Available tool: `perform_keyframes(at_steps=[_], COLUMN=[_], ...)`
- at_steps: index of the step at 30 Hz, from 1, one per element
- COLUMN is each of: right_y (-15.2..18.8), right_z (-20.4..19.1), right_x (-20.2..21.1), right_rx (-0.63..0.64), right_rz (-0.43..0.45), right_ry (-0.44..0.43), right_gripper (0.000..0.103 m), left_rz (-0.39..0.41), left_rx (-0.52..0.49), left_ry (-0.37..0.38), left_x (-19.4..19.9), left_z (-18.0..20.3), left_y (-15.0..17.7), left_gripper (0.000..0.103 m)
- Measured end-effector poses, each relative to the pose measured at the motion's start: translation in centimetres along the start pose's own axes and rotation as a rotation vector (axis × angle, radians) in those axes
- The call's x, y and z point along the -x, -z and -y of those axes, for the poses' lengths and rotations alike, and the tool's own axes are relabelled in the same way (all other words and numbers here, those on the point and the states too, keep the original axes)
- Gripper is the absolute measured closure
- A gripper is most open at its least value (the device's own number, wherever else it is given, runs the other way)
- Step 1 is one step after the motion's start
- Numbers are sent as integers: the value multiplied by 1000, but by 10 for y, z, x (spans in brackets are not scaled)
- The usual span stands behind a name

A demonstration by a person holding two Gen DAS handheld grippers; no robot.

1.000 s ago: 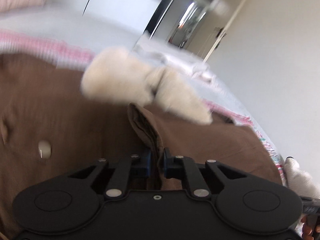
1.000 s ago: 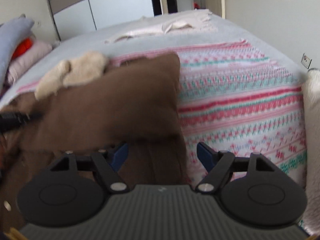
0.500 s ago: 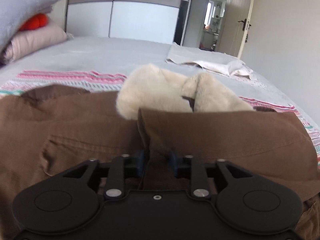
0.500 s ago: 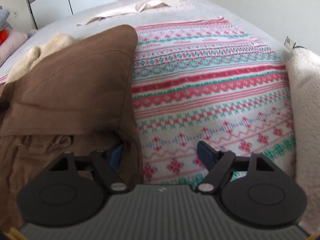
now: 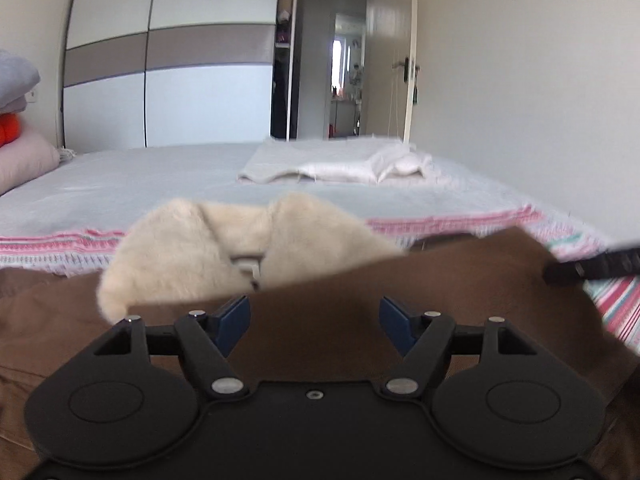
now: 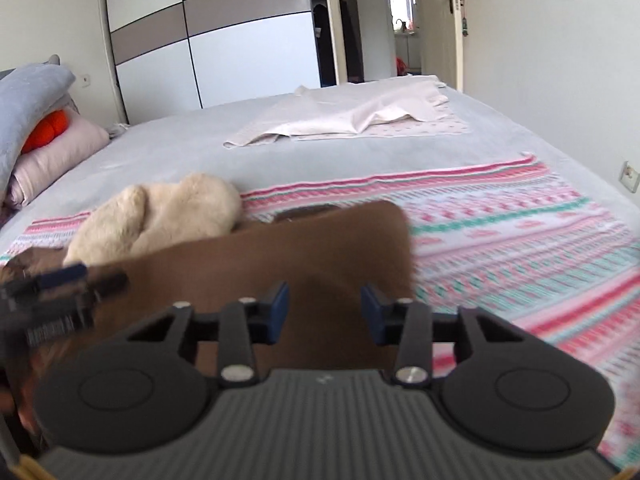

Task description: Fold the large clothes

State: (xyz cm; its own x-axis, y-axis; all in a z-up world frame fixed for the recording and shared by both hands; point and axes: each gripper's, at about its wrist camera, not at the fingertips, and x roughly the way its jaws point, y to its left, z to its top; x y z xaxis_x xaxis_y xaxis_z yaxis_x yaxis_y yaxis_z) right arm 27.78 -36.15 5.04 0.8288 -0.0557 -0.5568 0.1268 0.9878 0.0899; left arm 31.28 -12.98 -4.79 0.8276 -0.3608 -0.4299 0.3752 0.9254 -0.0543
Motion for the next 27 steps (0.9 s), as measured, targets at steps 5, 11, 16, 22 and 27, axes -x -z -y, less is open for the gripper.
perform_keyframes(at_steps=[5, 11, 16, 22, 27], right_y=[4, 10, 15, 32, 55], right_z=[25, 69, 61, 37, 35], right_x=[-56, -60, -12, 41, 48], right_rx=[-2, -246, -241, -133, -180], right_rz=[-11, 8, 1, -47, -183], right_ry=[140, 60, 57, 47, 127], right_gripper=[64, 39, 39, 39, 39], left_rz=[-116, -116, -61, -107, -230], left_rx=[-29, -52, 12, -20, -89], left_ry=[75, 89, 76, 120, 65], left_x=[-10, -8, 10, 50, 52], left_z=[-10, -7, -18, -10, 0], left_y=[11, 12, 7, 3, 34], left_gripper=[26, 25, 25, 25, 21])
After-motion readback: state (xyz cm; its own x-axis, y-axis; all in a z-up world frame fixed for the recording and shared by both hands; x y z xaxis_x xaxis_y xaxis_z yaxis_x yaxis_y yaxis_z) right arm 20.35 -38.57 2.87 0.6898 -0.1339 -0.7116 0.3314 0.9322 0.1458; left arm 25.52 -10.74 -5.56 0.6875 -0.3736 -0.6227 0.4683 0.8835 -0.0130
